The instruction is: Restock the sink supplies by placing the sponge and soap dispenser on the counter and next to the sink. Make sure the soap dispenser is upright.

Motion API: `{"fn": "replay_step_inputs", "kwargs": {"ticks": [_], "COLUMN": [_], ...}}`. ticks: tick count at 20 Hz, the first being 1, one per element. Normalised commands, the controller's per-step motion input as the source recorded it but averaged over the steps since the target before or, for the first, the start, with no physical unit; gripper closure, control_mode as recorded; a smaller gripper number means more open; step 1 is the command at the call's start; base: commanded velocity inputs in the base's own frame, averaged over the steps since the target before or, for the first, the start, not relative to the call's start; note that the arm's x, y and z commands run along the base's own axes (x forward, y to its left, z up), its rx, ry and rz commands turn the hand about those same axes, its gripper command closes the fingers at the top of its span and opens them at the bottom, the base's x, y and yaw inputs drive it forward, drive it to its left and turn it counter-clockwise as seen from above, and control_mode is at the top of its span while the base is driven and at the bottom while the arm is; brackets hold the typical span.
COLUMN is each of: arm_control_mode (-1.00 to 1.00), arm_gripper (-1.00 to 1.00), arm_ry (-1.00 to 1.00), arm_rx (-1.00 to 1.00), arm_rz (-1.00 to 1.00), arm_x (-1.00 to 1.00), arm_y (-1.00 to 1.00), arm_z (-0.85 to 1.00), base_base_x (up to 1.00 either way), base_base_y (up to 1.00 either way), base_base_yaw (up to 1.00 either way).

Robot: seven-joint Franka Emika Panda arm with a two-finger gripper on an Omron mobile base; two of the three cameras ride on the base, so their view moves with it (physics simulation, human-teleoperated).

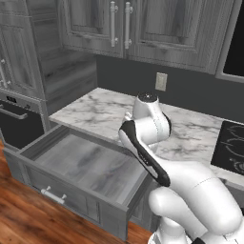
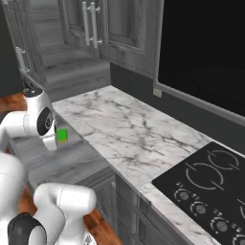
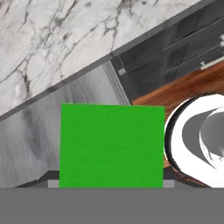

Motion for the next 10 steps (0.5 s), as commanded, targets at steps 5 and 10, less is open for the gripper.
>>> {"fn": "replay_step_inputs", "kwargs": {"ticks": [5, 10], "arm_control_mode": [-1.00, -1.00], "arm_gripper": [1.00, 1.00], "arm_ry": [0.03, 0.00], "arm_rx": [0.00, 0.00], "arm_rz": [0.00, 0.00], "arm_x": [-0.62, -0.59], "arm_y": [-0.73, -0.71], "arm_z": [0.04, -0.02], "base_base_x": [0.00, 0.00], "base_base_y": [0.00, 0.00], "base_base_yaw": [0.00, 0.00]}}
